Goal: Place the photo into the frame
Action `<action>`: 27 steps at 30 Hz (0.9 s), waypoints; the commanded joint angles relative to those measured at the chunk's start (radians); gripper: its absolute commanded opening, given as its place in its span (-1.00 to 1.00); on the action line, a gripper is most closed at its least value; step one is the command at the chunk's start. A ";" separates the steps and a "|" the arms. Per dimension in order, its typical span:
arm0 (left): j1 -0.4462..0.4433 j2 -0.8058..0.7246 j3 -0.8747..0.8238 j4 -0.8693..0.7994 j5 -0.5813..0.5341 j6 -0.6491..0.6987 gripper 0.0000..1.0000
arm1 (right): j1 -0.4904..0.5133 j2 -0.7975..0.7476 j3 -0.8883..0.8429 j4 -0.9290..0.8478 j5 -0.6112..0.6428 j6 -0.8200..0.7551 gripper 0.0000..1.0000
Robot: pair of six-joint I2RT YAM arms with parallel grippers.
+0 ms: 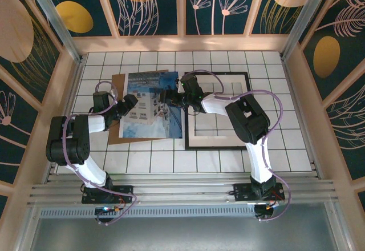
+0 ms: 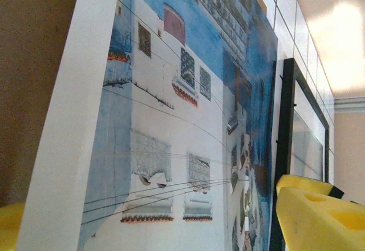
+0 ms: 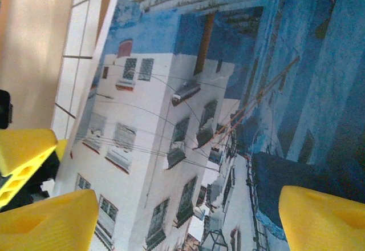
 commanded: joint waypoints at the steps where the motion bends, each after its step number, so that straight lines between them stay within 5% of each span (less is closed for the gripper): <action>1: -0.008 -0.046 0.008 0.013 0.025 -0.006 0.59 | -0.002 -0.036 0.038 -0.044 0.010 -0.050 0.65; 9: -0.007 -0.121 0.020 -0.113 -0.082 0.075 0.16 | -0.017 -0.099 0.023 -0.090 0.026 -0.095 0.64; 18: -0.008 -0.148 0.020 -0.118 -0.074 0.082 -0.51 | -0.035 -0.182 -0.015 -0.143 0.068 -0.145 0.63; 27: -0.011 -0.335 0.118 -0.200 -0.111 0.087 -0.89 | -0.077 -0.383 -0.022 -0.316 0.248 -0.279 0.67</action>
